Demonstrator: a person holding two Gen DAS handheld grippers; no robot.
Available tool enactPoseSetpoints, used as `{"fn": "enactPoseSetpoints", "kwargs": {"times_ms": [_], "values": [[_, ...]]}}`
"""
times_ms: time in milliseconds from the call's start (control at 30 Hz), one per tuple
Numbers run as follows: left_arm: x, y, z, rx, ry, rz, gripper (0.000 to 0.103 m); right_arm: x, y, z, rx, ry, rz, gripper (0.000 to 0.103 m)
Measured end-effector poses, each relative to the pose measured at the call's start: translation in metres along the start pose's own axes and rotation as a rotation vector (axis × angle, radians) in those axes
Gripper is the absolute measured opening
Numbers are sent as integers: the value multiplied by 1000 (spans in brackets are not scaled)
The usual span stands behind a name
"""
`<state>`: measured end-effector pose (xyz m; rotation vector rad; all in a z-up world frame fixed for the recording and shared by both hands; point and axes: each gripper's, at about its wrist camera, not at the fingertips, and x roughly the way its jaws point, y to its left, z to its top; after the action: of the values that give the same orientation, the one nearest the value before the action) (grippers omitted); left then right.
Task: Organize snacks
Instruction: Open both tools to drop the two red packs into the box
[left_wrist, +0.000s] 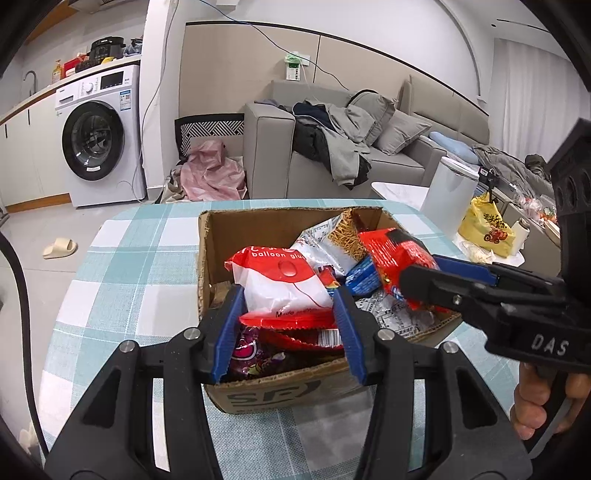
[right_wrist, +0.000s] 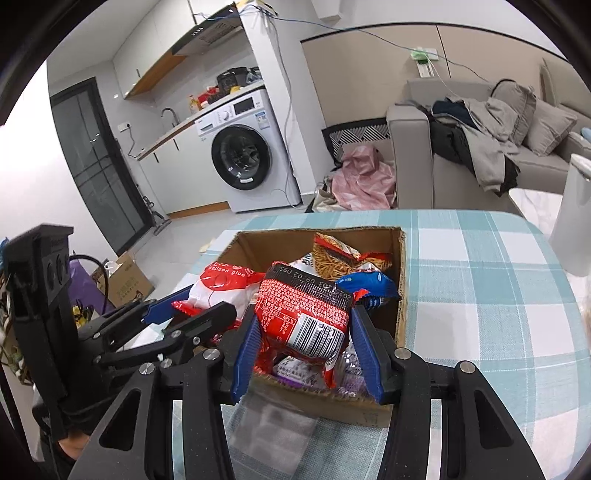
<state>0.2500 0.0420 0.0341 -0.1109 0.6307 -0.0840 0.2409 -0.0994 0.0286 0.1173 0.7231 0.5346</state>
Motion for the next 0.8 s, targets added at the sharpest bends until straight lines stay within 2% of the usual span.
{"fn": "enactPoseSetpoints", "kwargs": {"times_ms": [267, 367, 433, 467, 500, 567, 633, 667, 733, 800], "values": [[10, 2, -3, -6, 15, 10, 47, 11, -8, 3, 14, 4, -22, 49], [8, 3, -3, -17, 21, 6, 50, 11, -8, 3, 9, 9, -18, 53], [2, 5, -4, -24, 11, -1, 58, 7, -9, 2, 2, 2, -18, 59], [-1, 6, -5, -24, 4, -3, 68, 5, -9, 2, 0, -2, -16, 64], [-4, 5, -5, -23, -1, -4, 75, 2, -10, 2, -1, -10, -14, 66], [-13, 6, -7, -16, -21, -20, 84, -9, -13, 0, -8, -34, -15, 70], [-22, 5, -9, -7, -31, -15, 85, -16, -14, -1, -15, -45, -21, 74], [-26, 4, -10, -1, -37, -19, 86, -20, -15, -1, -19, -53, -21, 80], [-35, 4, -12, 7, -47, -24, 92, -28, -16, -3, -20, -66, -15, 89], [-46, 4, -15, 12, -70, -17, 102, -36, -17, -6, -19, -80, -3, 98]]}}
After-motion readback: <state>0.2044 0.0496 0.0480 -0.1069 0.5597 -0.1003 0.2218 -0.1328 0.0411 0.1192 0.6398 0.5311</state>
